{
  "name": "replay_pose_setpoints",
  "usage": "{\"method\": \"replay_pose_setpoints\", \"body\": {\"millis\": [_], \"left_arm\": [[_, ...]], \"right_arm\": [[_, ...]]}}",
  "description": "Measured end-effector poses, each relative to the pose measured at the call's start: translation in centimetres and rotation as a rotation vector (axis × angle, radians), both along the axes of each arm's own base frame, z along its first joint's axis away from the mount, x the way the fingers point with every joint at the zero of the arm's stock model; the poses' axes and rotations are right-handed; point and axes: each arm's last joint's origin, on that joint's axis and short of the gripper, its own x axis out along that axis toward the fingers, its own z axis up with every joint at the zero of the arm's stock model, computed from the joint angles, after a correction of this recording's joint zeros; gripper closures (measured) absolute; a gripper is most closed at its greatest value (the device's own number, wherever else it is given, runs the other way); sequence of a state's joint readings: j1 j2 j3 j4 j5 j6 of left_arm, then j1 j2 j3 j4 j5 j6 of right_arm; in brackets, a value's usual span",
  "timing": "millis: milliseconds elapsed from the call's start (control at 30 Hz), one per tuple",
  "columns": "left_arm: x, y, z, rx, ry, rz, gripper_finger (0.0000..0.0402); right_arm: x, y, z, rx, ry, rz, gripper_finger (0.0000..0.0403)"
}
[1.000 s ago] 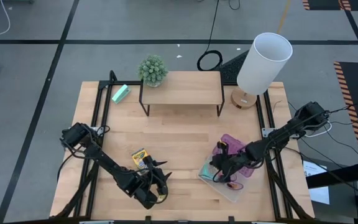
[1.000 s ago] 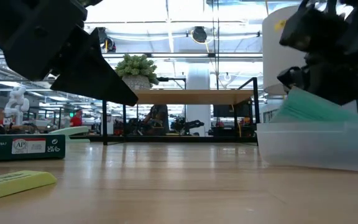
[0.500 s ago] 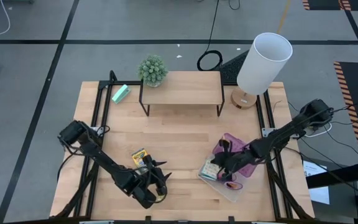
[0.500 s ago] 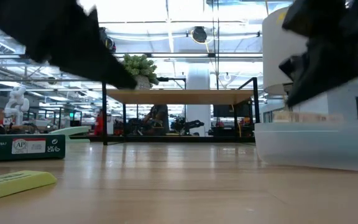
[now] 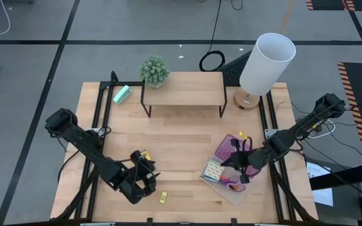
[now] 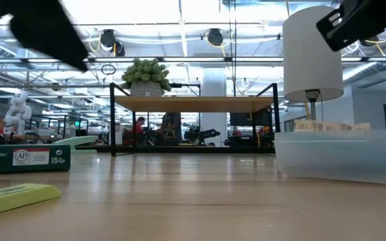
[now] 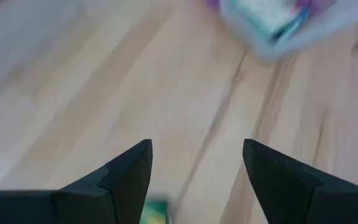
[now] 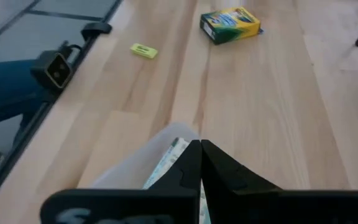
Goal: Pack school essentials
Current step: Put the yellow crayon box into the purple supply box
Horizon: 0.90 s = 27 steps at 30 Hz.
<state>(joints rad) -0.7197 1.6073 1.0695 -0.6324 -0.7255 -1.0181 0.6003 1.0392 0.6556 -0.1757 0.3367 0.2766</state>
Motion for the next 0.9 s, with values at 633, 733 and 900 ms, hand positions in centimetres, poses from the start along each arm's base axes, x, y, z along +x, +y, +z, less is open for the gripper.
{"method": "replay_pose_setpoints", "body": {"millis": [633,733,900], "left_arm": [[4.0,-8.8,-5.7,-0.196,0.018,0.005,0.0195],[5.4,-9.5,-5.6,-0.13,0.08,0.024,0.0221],[6.6,-9.3,-5.4,-0.085,0.079,0.053,0.0245]], "right_arm": [[0.6,1.0,-0.7,-0.091,-0.016,0.076,0.0403],[0.6,0.9,-0.8,-0.095,-0.013,0.073,0.0403],[0.4,-0.1,-3.1,-0.073,-0.045,-0.044,0.0403]]}}
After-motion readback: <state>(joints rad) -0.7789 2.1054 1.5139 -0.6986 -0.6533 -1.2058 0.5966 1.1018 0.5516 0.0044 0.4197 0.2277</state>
